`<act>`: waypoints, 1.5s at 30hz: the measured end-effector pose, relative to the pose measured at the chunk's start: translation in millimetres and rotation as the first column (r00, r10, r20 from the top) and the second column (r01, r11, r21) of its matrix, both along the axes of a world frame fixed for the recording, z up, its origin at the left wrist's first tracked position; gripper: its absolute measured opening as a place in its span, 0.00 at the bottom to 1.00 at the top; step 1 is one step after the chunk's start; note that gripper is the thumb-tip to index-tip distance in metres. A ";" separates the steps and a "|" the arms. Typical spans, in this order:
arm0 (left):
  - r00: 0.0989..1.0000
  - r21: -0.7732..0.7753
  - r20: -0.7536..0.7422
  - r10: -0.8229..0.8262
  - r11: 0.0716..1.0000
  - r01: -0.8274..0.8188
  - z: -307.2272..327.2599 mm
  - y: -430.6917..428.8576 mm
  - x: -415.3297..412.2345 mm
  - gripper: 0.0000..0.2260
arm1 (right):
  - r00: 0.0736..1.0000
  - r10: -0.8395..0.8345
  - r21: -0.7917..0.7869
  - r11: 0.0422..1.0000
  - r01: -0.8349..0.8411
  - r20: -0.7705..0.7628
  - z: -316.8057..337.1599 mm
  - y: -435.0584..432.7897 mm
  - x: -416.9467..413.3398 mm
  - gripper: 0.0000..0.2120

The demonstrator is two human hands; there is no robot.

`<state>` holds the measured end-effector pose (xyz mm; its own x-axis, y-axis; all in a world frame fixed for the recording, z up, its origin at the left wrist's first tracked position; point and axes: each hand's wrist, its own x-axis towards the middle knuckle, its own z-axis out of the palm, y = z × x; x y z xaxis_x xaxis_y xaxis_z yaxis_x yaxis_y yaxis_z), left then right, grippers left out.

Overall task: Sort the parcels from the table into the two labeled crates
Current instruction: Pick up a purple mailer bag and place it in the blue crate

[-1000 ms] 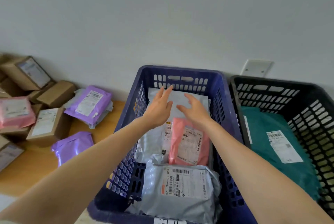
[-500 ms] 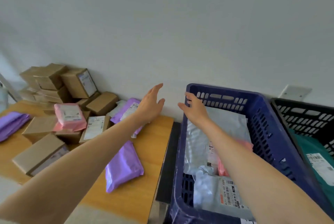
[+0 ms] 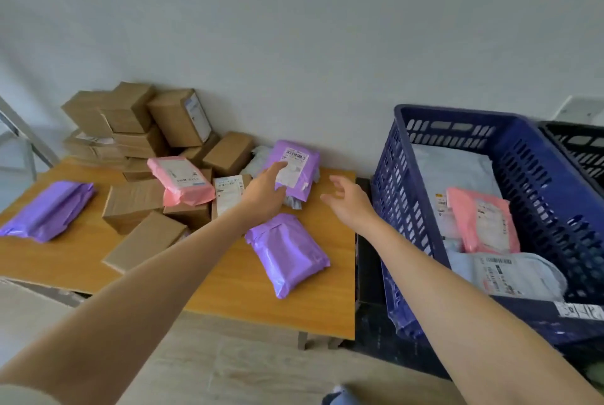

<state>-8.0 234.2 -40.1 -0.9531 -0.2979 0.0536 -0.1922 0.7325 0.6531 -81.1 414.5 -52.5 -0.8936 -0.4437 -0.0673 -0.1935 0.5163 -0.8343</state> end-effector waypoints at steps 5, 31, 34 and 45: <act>0.993 0.014 0.120 -0.012 1.000 0.010 -45.4 -22.8 22.7 0.24 | 0.993 -0.006 0.105 0.994 -0.006 0.120 -41.4 -15.3 14.7 0.26; 0.785 0.246 0.582 0.213 0.874 -0.420 -188.0 -16.8 30.0 0.18 | 0.921 -0.015 0.281 0.954 -0.104 0.390 -184.0 -23.8 -5.4 0.38; 0.786 0.278 0.584 0.203 0.859 -0.429 -193.9 -12.9 24.1 0.19 | 0.919 -0.007 0.240 0.966 -0.096 0.395 -188.0 -25.5 -6.4 0.37; 0.677 0.311 0.704 0.213 0.764 -0.565 -201.7 2.0 29.3 0.23 | 0.896 -0.135 0.243 0.970 0.032 0.422 -178.7 -30.4 17.4 0.26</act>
<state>21.4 236.2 -241.7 -0.5024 -0.4636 -0.7299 -0.8520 0.1216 0.5092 -63.7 384.1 -231.3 -0.7854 -0.2958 -0.5438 0.2115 0.6973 -0.6848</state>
